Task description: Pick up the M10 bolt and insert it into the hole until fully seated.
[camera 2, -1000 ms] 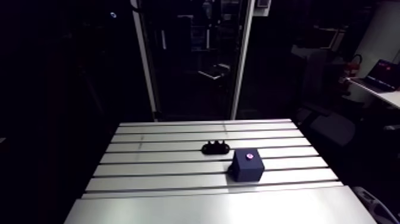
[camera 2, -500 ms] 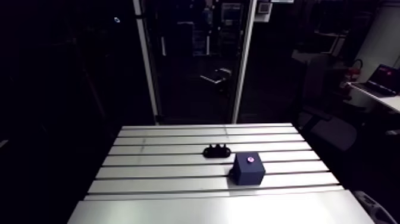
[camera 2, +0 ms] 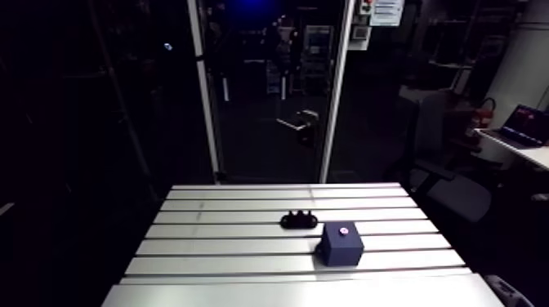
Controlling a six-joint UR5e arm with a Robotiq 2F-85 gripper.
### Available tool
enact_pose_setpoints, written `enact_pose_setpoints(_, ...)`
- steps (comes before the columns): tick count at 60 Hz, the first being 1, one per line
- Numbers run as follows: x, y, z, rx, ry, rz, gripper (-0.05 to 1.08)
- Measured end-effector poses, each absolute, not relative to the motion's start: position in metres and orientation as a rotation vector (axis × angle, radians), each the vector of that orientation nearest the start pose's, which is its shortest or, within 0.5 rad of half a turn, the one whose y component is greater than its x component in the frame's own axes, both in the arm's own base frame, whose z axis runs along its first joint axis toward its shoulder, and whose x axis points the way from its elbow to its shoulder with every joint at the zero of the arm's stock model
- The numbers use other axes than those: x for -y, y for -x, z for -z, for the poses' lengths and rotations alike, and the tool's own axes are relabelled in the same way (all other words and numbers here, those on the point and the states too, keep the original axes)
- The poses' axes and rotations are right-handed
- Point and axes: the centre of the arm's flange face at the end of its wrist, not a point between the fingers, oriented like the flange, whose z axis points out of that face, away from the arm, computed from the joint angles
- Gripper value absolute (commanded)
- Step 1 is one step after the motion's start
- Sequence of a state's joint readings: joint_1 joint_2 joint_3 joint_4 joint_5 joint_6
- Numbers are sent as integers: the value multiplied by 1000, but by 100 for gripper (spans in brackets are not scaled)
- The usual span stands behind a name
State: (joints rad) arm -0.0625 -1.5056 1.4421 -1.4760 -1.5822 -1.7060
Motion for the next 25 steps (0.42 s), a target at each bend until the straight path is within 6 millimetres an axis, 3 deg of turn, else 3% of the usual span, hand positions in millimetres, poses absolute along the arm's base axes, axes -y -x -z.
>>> enact_pose_setpoints(25, 103, 522, -511, -3115, 130, -14, 1)
